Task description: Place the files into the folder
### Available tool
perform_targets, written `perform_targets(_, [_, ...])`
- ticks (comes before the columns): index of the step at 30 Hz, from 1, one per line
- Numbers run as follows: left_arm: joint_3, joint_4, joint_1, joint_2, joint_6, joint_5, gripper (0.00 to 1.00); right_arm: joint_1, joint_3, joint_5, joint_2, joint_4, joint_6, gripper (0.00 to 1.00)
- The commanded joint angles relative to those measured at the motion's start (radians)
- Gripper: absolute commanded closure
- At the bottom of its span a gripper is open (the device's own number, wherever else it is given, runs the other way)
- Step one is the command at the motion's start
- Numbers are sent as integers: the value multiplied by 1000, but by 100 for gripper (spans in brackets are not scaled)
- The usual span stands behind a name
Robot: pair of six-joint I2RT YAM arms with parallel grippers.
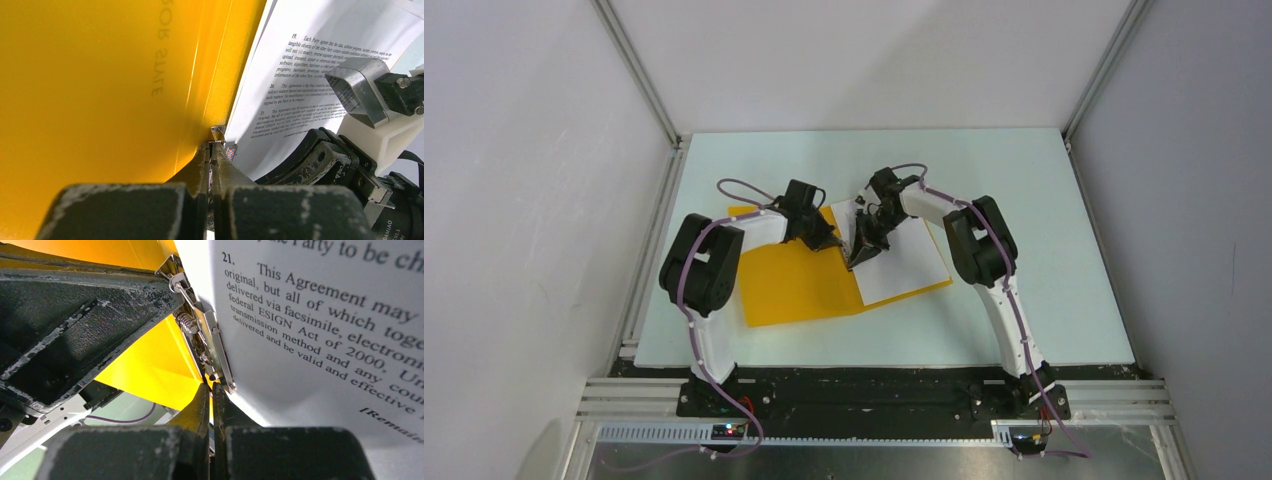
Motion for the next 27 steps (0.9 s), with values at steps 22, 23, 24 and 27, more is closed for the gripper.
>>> perform_targets(22, [-67, -91, -45, 95, -104, -9, 100, 95, 96, 257, 169, -81, -65, 100])
perform_targets(23, [-73, -81, -50, 96, -112, -6, 100, 93, 97, 187, 170, -49, -59, 100])
perform_targets(24, [-76, -75, -51, 97, -123, -4, 100, 87, 97, 149, 167, -29, -53, 100])
perform_targets(27, [-83, -70, -58, 100, -132, -1, 100, 80, 83, 1, 145, 55, 3, 100])
